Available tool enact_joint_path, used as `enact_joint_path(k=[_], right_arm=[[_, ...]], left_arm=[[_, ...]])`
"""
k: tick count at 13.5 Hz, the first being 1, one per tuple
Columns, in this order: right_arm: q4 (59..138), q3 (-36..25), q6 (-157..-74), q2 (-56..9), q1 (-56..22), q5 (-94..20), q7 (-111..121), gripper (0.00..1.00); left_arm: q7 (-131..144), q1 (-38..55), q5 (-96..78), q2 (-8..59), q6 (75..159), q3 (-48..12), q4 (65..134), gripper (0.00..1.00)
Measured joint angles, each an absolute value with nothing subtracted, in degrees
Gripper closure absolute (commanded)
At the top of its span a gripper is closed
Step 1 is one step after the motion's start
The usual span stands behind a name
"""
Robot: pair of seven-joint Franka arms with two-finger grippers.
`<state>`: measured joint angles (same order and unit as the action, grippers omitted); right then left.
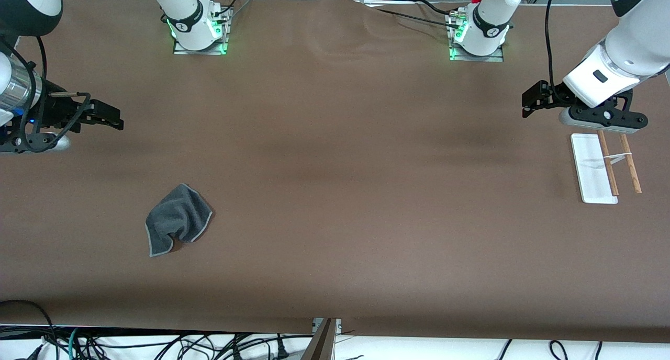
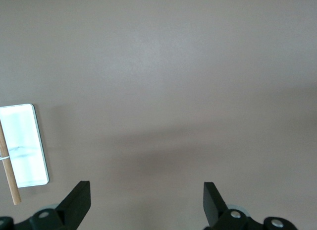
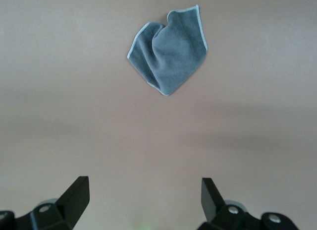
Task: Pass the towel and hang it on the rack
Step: 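Reach the right gripper down toward the grey towel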
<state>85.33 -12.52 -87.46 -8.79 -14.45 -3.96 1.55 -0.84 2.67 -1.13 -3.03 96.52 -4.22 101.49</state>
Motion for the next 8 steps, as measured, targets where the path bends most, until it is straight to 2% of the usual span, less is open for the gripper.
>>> enact_joint_path(k=[8], right_arm=[[85.44,-12.52,-88.72,-9.64,-14.54,-3.25,1.75,0.00]], left_arm=[[-0.83,2.67,-1.13,-3.03,96.52,-4.21,101.49,0.00]])
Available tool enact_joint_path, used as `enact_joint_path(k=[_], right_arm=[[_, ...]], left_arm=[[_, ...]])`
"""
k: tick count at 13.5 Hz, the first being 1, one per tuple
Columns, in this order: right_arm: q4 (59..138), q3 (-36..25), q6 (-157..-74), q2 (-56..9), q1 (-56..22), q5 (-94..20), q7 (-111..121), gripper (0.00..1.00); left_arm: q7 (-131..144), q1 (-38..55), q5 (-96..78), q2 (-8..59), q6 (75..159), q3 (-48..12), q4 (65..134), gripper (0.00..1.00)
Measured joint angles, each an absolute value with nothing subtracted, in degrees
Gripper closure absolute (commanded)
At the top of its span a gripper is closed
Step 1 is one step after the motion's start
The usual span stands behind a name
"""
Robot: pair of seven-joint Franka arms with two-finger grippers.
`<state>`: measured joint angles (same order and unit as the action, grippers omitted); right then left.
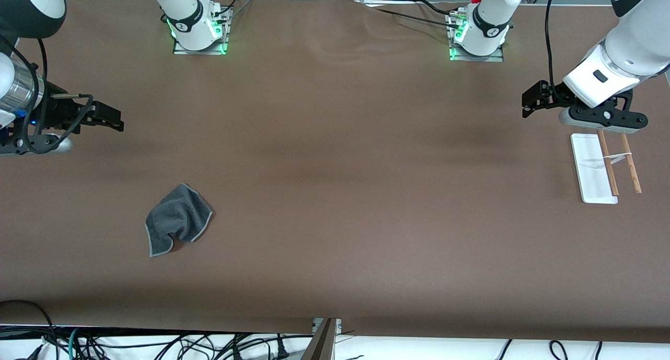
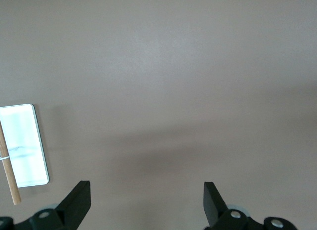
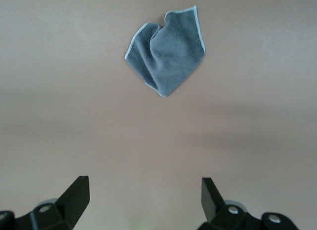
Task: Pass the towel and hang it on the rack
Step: 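Reach the right gripper down toward the grey towel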
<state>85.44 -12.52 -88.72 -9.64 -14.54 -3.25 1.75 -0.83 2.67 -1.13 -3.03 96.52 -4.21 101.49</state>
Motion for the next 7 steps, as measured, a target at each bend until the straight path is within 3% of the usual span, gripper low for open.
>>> enact_joint_path(k=[3,7], right_arm=[[86.44,-12.85,-95.87,-14.76,-13.92,-3.18,7.15,0.00],[86.91,-12.93,-114.65,-28.52,-11.47,-3.19,12.91,0.00]], left_arm=[[-0.84,2.67,-1.13,-3.04,96.52,-4.17,101.46,0.00],[-0.83,2.67,-1.13,-3.03,96.49,-4.16,101.44,0.00]])
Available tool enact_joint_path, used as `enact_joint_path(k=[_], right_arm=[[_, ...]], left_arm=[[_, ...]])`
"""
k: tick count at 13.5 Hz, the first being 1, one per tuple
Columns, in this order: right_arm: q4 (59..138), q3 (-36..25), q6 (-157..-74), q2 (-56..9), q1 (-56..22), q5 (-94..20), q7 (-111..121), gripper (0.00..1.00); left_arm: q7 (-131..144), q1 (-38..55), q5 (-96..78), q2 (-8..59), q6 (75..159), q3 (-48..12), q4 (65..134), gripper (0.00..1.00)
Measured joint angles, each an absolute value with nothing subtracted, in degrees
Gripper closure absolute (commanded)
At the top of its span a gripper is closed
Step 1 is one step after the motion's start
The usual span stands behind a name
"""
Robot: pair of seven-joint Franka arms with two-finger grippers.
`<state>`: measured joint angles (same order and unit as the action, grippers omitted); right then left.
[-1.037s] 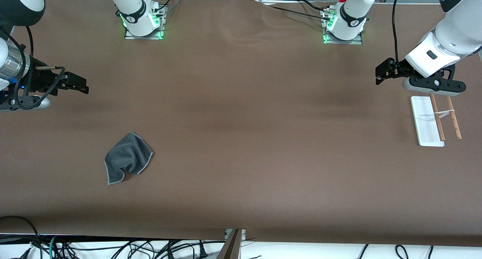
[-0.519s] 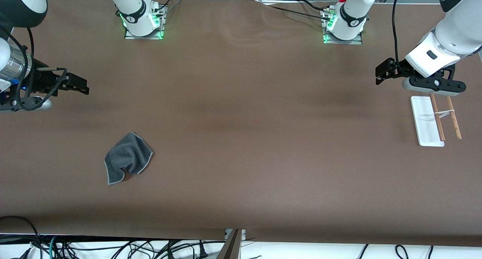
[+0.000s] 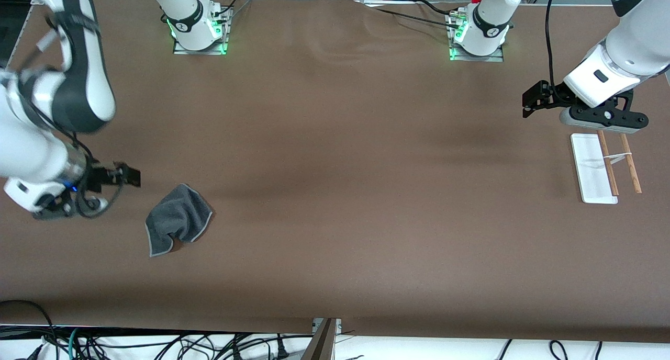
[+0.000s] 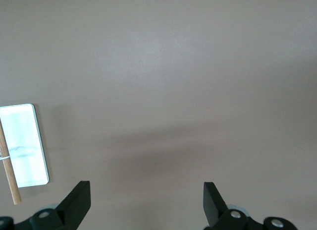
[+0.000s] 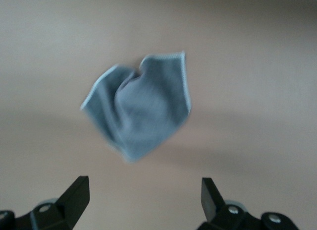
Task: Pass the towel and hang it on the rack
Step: 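Reach the right gripper down toward the grey towel, then close the right gripper on the grey towel's edge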
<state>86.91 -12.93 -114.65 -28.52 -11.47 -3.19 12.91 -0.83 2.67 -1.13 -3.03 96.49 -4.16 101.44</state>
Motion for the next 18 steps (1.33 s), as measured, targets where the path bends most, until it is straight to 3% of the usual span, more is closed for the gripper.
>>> enact_joint_path(k=[2,6,12,18], right_arm=[[85.77,-12.92,-121.58,-34.30,-10.33,-3.80,15.29,0.00],[78.48,-12.86,-125.09,-43.43,-7.87,-10.42,22.00,0.01],[74.70,-12.49,-131.38,-49.69,-7.76,-10.90,22.35,0.02],[72.24,-12.45,-132.66,-52.54,-7.48,-11.90,22.58,0.17]], left_arm=[[-0.84,2.67,-1.13,-3.03,96.48,-4.15,101.43,0.00],[-0.83,2.63,-1.13,-3.03,96.47,-4.03,101.43,0.00],[-1.67,2.22,-1.13,-3.03,96.46,-3.68,101.43,0.00],[-1.76,2.22,-1.13,-3.03,96.46,-3.68,101.43,0.00]])
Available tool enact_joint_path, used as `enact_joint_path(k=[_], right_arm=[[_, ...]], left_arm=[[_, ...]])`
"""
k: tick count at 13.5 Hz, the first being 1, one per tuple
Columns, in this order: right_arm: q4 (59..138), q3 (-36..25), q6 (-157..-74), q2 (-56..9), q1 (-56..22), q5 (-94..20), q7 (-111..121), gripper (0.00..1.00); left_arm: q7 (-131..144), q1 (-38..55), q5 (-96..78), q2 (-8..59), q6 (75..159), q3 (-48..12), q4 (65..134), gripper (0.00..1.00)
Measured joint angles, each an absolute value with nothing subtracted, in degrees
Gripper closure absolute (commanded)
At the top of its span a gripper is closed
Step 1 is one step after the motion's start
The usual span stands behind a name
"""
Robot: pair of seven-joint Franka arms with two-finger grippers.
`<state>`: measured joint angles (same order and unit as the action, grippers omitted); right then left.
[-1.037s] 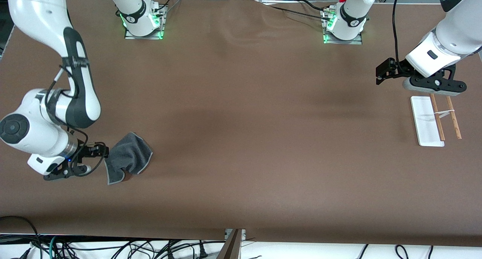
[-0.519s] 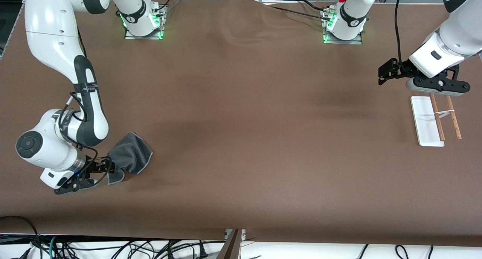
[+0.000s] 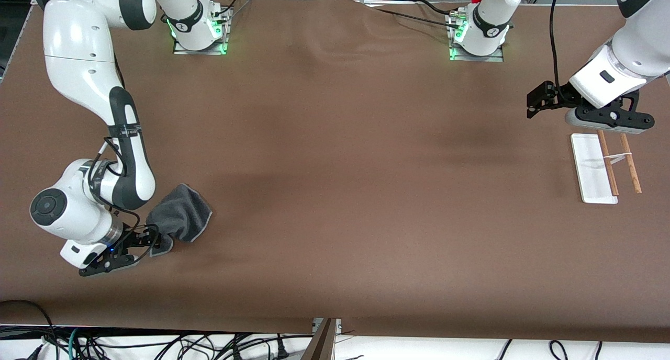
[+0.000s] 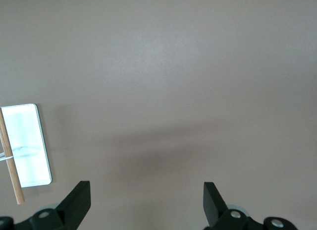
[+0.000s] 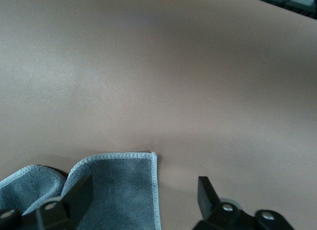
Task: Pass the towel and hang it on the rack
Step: 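Close the right gripper on the grey towel's edge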
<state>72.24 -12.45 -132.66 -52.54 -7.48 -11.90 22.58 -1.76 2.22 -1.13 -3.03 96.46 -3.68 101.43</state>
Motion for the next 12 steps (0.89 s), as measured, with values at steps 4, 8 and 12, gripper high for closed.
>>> enact_joint_path(k=[4,8,12], right_arm=[[72.25,-12.29,-132.71,-53.78,-7.44,-13.06,22.65,0.27],[72.25,-12.19,-134.12,-54.83,-7.42,-13.24,22.69,0.28],[72.25,-12.07,-136.42,-56.02,-7.32,-13.48,22.88,0.39]], left_arm=[[-1.79,2.22,-1.13,-3.03,96.46,-3.68,101.43,0.00],[-1.81,2.22,-1.13,-3.03,96.46,-3.68,101.43,0.00],[-1.82,2.21,-1.13,-3.03,96.46,-3.68,101.43,0.00]])
